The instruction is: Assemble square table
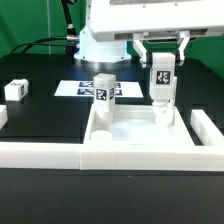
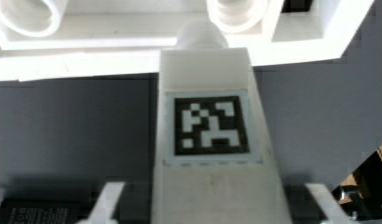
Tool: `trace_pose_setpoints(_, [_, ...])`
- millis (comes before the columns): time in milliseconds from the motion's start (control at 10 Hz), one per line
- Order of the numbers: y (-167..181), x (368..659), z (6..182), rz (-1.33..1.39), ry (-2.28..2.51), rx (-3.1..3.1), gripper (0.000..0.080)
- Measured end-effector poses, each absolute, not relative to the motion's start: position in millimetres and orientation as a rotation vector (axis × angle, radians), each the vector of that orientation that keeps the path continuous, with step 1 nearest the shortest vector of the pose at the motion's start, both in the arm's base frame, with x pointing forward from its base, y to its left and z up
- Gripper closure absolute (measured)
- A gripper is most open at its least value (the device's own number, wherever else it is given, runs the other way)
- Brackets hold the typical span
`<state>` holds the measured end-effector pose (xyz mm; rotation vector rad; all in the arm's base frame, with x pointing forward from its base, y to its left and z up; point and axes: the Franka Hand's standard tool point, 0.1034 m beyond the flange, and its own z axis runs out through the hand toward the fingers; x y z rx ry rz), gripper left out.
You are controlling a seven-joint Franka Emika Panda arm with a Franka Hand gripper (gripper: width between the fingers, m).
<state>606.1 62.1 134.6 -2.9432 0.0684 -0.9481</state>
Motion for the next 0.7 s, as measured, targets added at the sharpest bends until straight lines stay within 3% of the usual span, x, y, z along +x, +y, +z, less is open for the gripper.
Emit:
trace_pose_setpoints(300, [84.7, 612.3, 105.2, -0.913, 0.089, -2.956, 0.0506])
trace_pose_setpoints(700, [87.8, 610.8, 101.5, -0.916, 0.079, -2.958, 0.0506])
